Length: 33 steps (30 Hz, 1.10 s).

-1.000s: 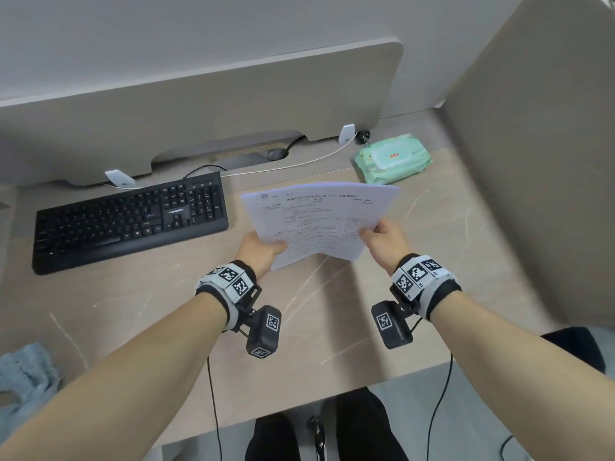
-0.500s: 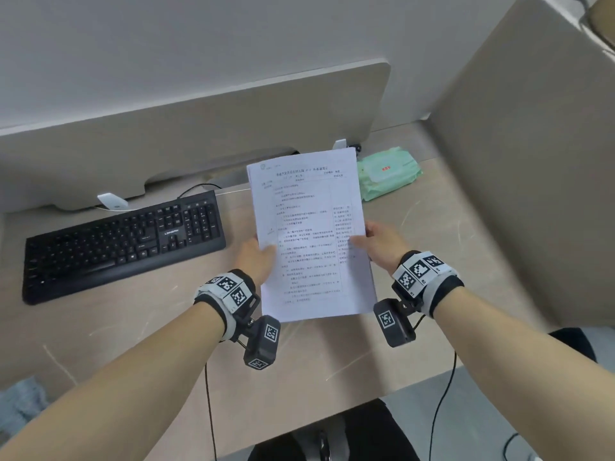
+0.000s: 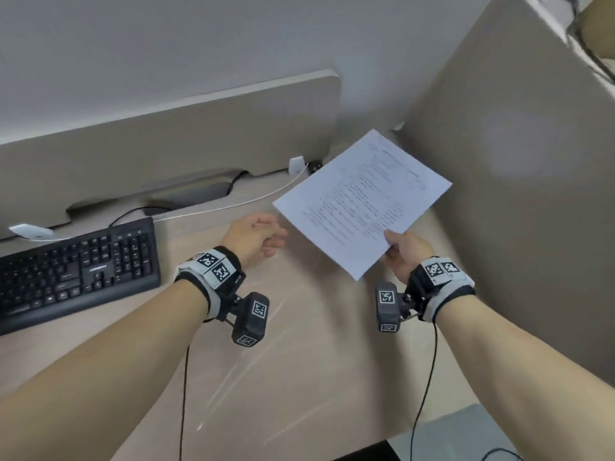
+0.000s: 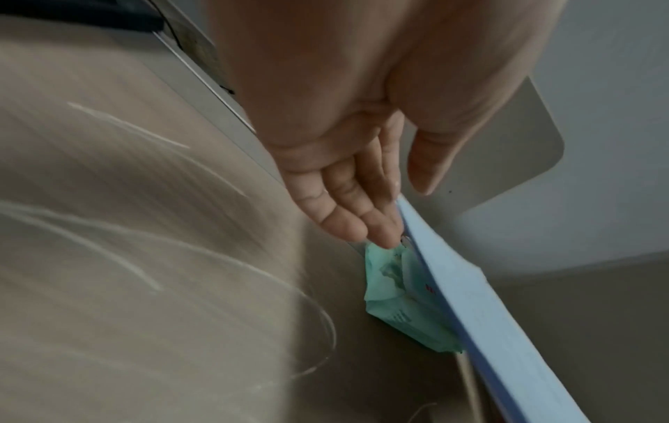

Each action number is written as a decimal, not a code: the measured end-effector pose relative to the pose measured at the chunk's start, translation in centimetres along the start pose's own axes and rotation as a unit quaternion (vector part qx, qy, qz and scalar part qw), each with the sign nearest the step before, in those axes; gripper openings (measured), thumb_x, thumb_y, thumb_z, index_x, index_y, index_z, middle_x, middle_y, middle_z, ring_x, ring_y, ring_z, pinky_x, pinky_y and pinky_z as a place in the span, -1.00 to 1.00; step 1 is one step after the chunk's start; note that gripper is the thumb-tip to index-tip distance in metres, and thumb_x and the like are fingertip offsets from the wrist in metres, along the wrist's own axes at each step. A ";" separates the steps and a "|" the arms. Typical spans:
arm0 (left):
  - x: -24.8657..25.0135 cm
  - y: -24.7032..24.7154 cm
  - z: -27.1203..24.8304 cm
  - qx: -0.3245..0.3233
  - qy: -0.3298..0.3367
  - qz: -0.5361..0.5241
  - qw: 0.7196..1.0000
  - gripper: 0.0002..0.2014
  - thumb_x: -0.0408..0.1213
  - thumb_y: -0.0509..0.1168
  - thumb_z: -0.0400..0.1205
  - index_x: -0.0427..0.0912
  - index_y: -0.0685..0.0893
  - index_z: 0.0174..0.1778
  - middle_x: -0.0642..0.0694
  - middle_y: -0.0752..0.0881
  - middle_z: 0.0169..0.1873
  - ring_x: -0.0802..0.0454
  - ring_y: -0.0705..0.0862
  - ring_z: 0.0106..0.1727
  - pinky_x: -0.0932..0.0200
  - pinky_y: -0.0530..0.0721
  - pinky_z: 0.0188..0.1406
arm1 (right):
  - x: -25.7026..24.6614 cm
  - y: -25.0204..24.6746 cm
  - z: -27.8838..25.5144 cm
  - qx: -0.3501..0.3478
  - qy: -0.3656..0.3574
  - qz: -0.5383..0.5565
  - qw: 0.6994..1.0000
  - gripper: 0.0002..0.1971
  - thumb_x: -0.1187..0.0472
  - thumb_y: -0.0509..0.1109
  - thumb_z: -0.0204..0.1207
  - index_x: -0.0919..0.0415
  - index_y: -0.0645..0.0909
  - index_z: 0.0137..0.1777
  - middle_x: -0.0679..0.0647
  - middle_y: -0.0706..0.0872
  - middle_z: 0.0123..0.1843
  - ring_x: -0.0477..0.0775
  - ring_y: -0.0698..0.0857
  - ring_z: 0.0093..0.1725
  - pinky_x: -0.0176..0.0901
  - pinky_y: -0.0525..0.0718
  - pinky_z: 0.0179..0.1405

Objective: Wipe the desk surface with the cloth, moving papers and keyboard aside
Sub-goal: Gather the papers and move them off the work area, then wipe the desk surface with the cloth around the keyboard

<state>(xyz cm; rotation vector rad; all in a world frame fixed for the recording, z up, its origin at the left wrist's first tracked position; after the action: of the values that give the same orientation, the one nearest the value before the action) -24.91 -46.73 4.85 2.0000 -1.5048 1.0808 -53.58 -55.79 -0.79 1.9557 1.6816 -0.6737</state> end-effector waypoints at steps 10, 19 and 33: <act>-2.6 1.1 3.5 0.064 -0.040 0.073 0.994 -0.91 -0.36 0.19 0.68 -0.19 0.61 -0.03 -0.22 0.77 -0.15 -0.13 0.72 -0.20 0.17 0.59 -0.38 | 0.1 2.1 2.8 -0.035 0.051 0.045 0.997 -0.88 0.43 0.36 0.59 0.33 0.65 0.08 0.27 0.84 -0.05 0.21 0.83 -0.12 -0.05 0.81 -0.27; -7.2 -4.8 1.1 0.110 -0.063 0.081 0.989 -0.88 -0.29 0.23 0.68 -0.13 0.60 -0.17 -0.17 0.78 -0.25 -0.09 0.72 -0.31 0.17 0.57 -0.38 | 3.3 3.4 -0.4 -0.078 0.089 -0.152 0.981 -0.82 0.20 0.35 0.65 0.35 0.62 -0.01 0.28 0.78 -0.17 0.21 0.74 -0.32 -0.07 0.73 -0.32; -26.3 -37.2 -21.6 0.351 -0.164 0.029 0.922 -0.92 -0.27 0.30 0.63 -0.15 0.68 -0.10 -0.16 0.80 -0.22 -0.10 0.76 -0.27 0.11 0.69 -0.30 | 23.9 29.4 -17.5 -0.267 0.035 -0.390 0.881 -0.80 0.17 0.28 0.68 0.32 0.51 0.14 0.20 0.72 -0.26 0.17 0.66 -0.39 -0.10 0.61 -0.37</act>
<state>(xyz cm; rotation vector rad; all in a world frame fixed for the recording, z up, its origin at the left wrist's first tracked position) -0.39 -2.79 2.18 2.7453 -1.4611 1.5285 -20.32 -30.56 -1.56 0.8972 2.3902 -0.3200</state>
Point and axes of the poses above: each hand's wrist, its own z-axis towards the middle knuckle, its own y-axis out of the palm, x = y × z, the point moved 5 cm from there along z, towards the middle knuckle
